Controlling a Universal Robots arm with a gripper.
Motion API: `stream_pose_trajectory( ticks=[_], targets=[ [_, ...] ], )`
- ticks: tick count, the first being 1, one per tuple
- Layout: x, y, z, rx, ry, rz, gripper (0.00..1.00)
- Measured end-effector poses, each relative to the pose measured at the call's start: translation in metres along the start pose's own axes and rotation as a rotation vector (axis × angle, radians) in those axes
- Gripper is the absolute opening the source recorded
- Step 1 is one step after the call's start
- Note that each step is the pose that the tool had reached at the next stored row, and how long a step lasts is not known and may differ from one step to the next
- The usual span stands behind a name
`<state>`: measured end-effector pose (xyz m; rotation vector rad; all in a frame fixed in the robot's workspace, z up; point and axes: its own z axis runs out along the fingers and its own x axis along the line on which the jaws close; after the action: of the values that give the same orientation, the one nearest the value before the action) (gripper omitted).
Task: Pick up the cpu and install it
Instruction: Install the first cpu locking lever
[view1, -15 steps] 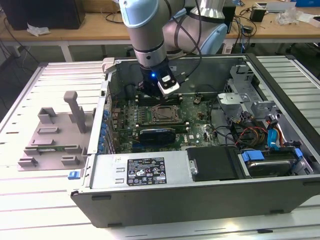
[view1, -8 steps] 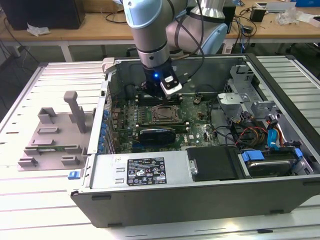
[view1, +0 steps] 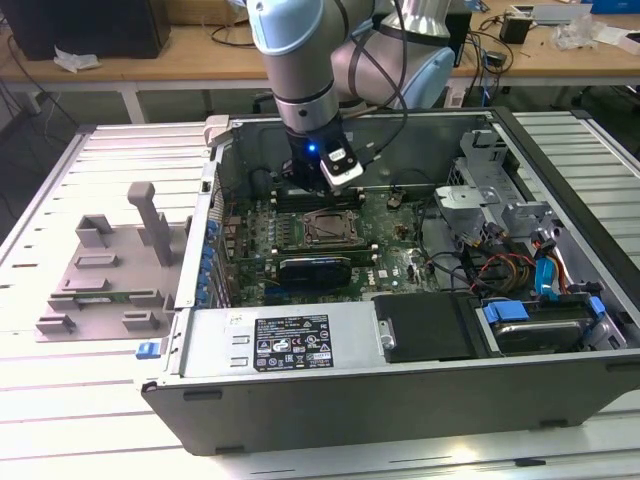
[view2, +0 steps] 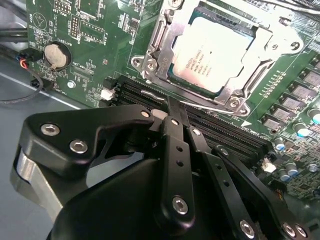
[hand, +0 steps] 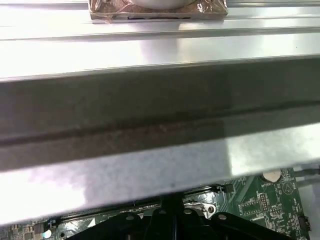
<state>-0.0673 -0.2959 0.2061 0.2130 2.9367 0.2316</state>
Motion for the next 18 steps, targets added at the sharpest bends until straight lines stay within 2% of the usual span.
stream_pose_trajectory(
  ticks=[2, 4, 8, 11, 18],
  targets=[
    [0.0003, -0.0001, 0.0016, -0.001, -0.0063, -0.001, 0.11],
    [0.0015, -0.0007, 0.0039, -0.0025, -0.0161, -0.002, 0.11],
    [0.0045, -0.0015, 0.0068, -0.0035, -0.0226, -0.003, 0.11],
    [0.0059, -0.0022, 0.0091, -0.0039, -0.026, -0.004, 0.11],
    [0.006, -0.0022, 0.0091, -0.0043, -0.027, -0.004, 0.11]
  ],
)
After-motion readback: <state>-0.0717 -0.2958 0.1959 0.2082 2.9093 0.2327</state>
